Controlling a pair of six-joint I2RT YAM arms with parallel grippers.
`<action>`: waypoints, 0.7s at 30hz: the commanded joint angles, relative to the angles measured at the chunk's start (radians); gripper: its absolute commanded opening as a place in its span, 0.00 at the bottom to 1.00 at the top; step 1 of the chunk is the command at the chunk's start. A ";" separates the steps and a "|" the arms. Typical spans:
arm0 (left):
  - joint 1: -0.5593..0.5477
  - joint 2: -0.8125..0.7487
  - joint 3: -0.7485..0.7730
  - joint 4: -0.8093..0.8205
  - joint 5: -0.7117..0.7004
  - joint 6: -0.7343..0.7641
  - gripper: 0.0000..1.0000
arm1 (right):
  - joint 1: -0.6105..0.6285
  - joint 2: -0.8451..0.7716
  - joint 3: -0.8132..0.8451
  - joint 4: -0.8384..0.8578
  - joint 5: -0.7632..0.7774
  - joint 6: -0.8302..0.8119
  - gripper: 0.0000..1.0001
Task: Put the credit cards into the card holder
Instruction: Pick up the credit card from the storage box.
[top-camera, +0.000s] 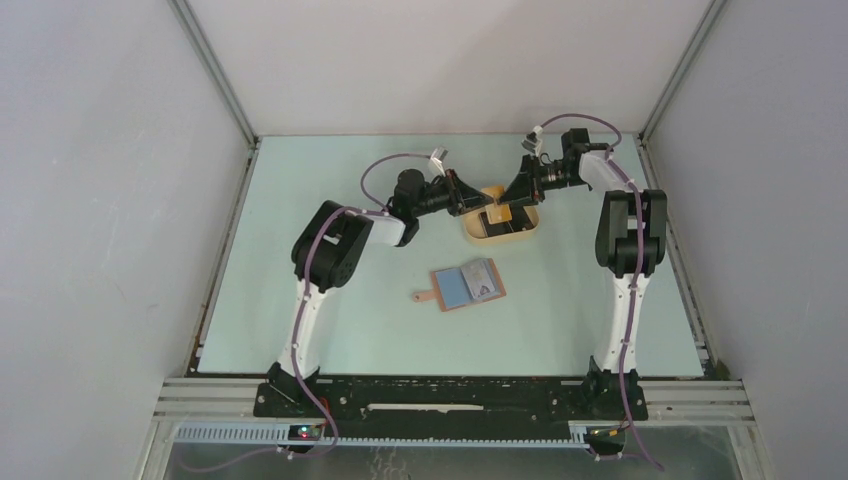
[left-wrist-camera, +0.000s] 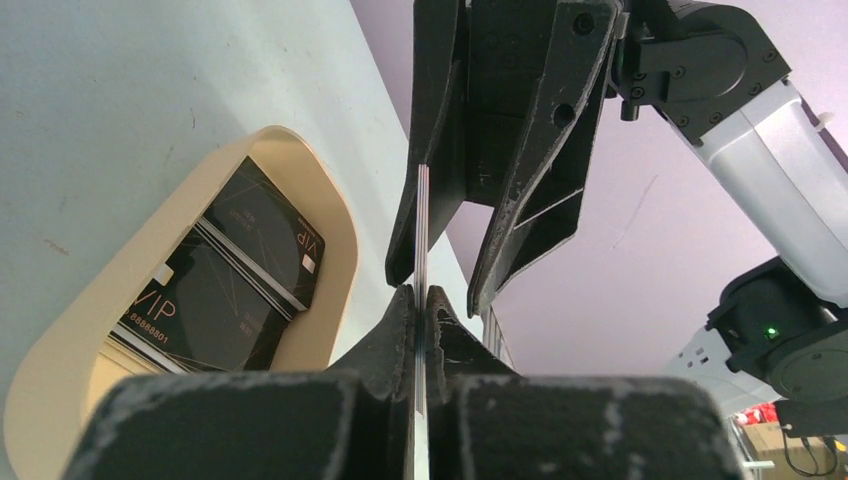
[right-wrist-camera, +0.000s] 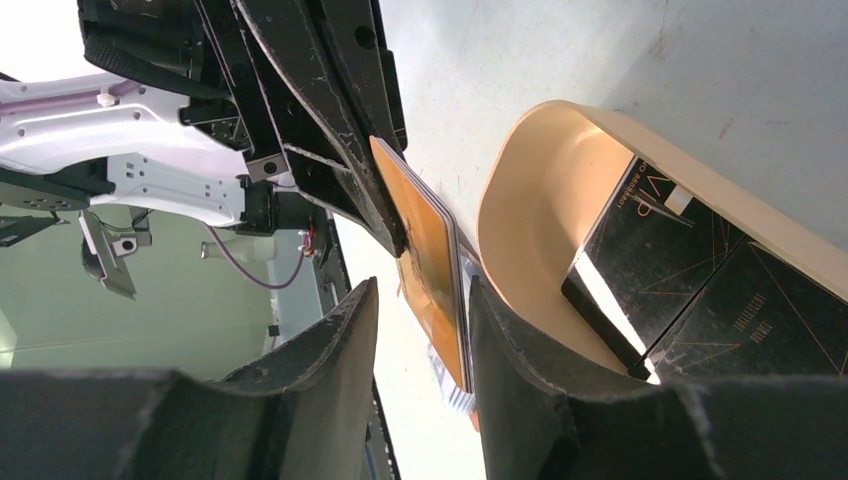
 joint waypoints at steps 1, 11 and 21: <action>0.012 0.026 0.062 0.122 0.053 -0.061 0.00 | 0.001 0.026 0.053 -0.072 -0.032 -0.065 0.47; 0.015 0.051 0.088 0.201 0.096 -0.119 0.00 | 0.014 0.041 0.071 -0.116 -0.045 -0.107 0.41; 0.016 0.045 0.070 0.246 0.099 -0.143 0.31 | 0.026 0.030 0.085 -0.162 -0.069 -0.147 0.00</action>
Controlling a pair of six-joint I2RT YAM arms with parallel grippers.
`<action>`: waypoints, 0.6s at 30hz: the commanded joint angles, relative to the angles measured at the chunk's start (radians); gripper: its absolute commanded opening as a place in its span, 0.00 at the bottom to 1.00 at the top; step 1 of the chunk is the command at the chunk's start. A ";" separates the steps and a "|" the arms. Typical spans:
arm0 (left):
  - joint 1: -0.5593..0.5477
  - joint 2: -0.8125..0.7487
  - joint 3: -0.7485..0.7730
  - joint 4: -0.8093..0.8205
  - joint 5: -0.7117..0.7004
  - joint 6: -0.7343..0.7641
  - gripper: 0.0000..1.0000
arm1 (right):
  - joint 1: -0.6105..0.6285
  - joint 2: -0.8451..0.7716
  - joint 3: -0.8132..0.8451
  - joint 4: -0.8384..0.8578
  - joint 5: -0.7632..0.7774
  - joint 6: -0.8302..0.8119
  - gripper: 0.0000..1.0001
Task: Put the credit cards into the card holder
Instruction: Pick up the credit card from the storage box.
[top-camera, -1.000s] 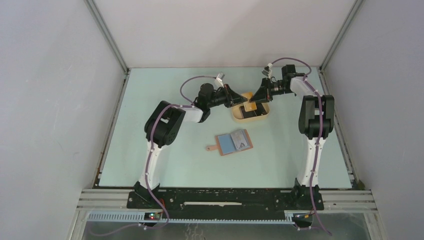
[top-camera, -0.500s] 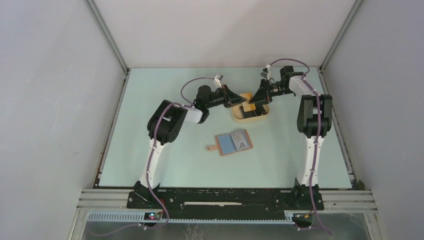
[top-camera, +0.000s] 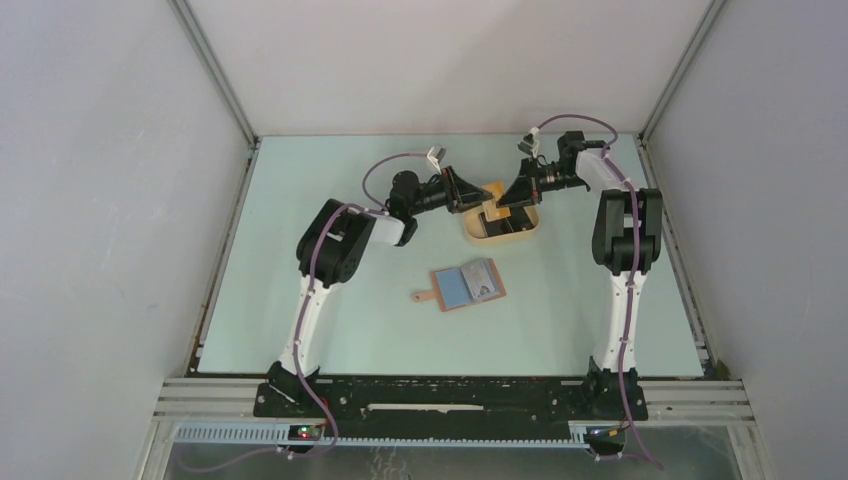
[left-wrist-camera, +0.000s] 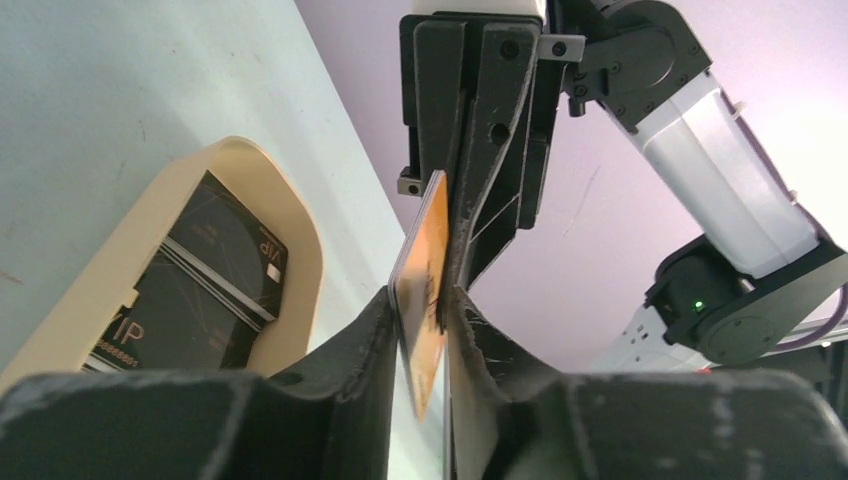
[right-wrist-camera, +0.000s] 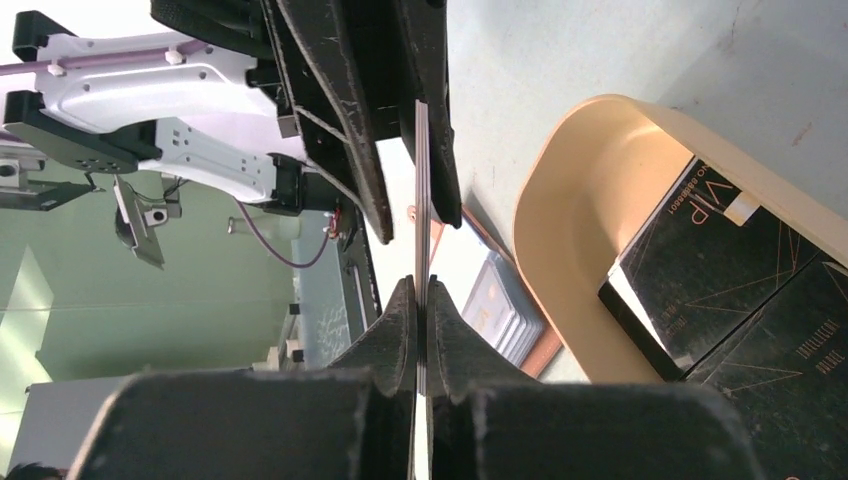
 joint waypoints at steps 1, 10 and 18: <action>-0.006 -0.038 0.025 0.054 0.012 0.012 0.38 | 0.013 -0.024 0.004 0.017 0.015 -0.001 0.00; -0.015 -0.052 0.013 0.011 0.007 0.047 0.46 | 0.012 -0.105 -0.111 0.233 0.119 0.186 0.00; -0.018 -0.045 0.036 -0.032 0.017 0.062 0.07 | 0.026 -0.119 -0.133 0.269 0.134 0.210 0.00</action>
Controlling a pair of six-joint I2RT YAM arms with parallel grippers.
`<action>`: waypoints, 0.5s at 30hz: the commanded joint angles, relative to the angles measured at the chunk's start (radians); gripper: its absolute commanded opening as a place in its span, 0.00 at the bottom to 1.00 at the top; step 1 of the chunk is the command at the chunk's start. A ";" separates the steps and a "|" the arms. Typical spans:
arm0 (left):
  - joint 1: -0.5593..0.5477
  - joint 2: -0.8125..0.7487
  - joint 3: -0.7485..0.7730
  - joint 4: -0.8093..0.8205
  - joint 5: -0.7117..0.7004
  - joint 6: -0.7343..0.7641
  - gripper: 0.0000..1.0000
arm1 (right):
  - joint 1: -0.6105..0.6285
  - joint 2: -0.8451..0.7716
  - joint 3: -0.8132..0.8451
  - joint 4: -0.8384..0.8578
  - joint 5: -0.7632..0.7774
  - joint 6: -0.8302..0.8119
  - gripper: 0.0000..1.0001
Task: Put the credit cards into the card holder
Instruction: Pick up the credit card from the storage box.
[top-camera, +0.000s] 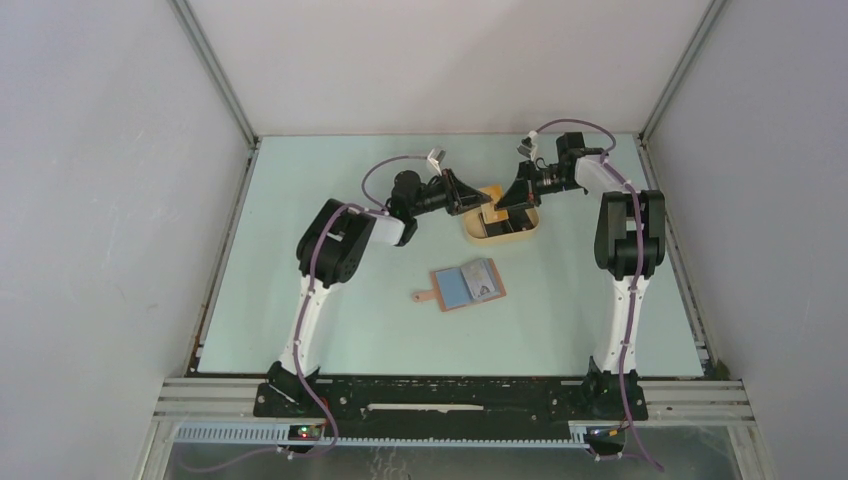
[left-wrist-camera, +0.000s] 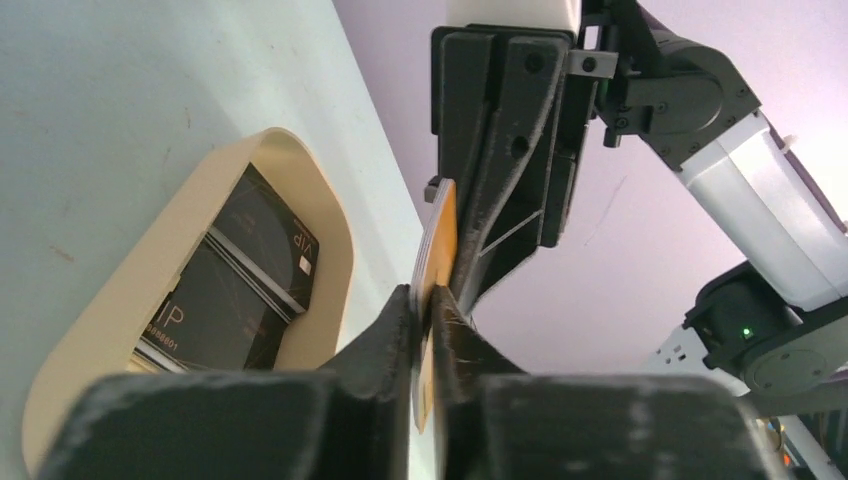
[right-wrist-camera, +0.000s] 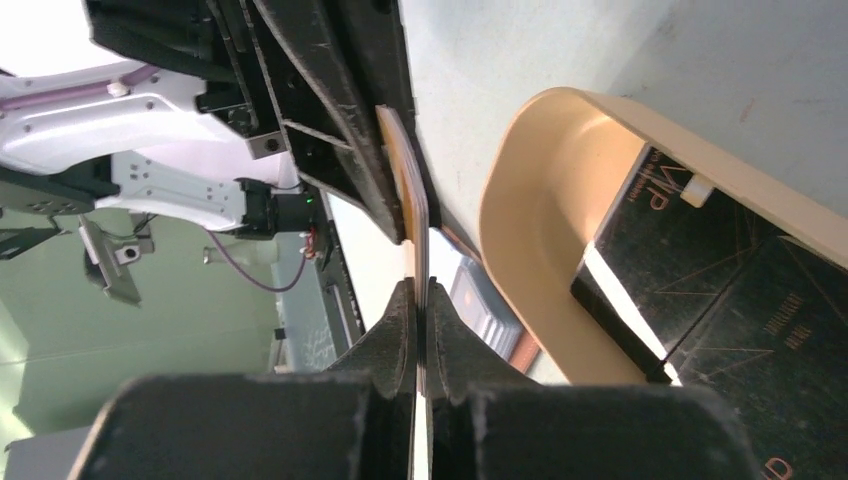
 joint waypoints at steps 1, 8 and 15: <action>-0.014 -0.043 0.036 0.042 0.043 0.020 0.01 | 0.012 -0.052 -0.001 0.051 0.035 0.014 0.00; -0.005 -0.038 0.016 0.175 0.082 -0.047 0.00 | -0.026 -0.017 0.066 -0.138 -0.113 -0.181 0.32; 0.001 -0.032 0.023 0.236 0.119 -0.077 0.00 | -0.038 -0.012 0.101 -0.254 -0.146 -0.312 0.45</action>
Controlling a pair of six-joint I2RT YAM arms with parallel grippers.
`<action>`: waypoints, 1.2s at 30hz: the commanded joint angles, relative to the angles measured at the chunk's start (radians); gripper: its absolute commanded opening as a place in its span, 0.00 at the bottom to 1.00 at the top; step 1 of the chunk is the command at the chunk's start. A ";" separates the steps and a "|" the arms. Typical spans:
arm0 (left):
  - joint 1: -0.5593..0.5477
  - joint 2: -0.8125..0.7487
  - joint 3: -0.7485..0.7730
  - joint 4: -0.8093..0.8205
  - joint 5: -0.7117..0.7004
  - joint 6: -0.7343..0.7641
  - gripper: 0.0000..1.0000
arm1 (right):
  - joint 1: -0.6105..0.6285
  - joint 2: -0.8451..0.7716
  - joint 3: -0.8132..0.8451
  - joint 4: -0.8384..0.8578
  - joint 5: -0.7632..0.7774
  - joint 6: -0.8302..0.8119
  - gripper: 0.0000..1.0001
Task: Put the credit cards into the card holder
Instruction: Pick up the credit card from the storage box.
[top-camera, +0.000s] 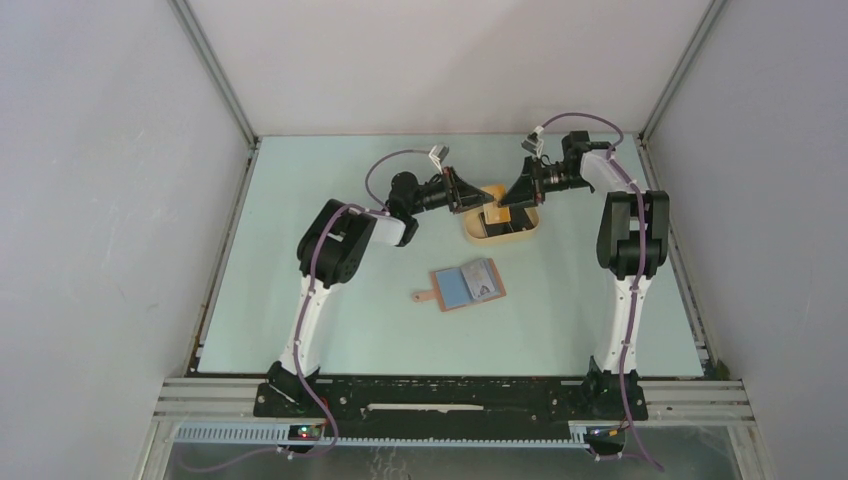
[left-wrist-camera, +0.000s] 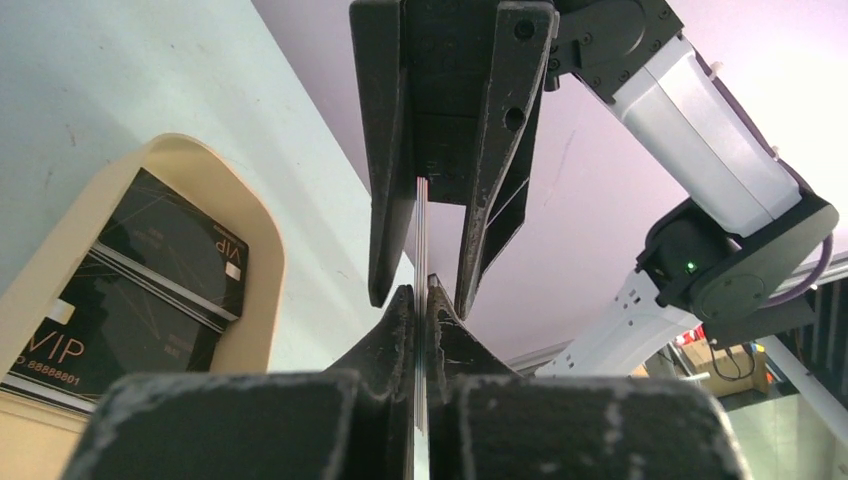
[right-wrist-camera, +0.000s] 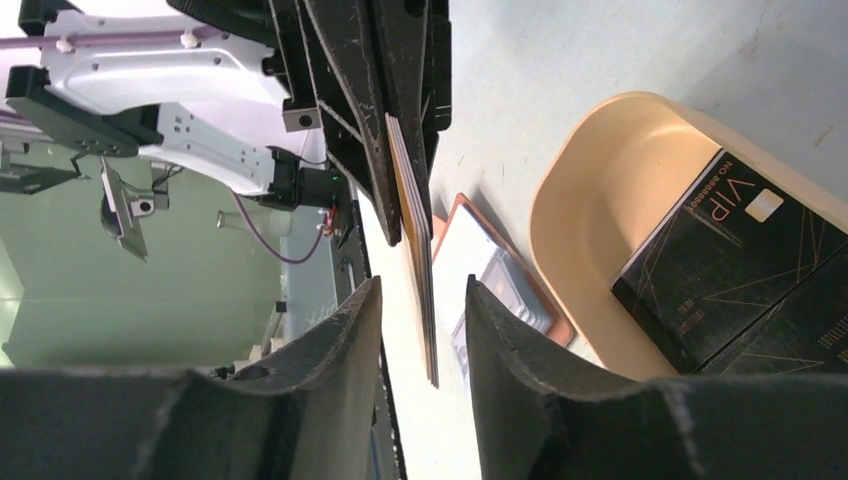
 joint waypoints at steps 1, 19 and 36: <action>0.004 -0.030 0.023 0.092 0.043 -0.030 0.00 | -0.007 -0.011 0.052 -0.108 -0.051 -0.126 0.47; 0.016 -0.018 0.023 0.160 0.060 -0.080 0.00 | -0.051 -0.013 0.080 -0.282 -0.031 -0.339 0.48; 0.013 -0.011 0.032 0.175 0.067 -0.095 0.00 | -0.027 0.000 0.091 -0.300 -0.010 -0.342 0.44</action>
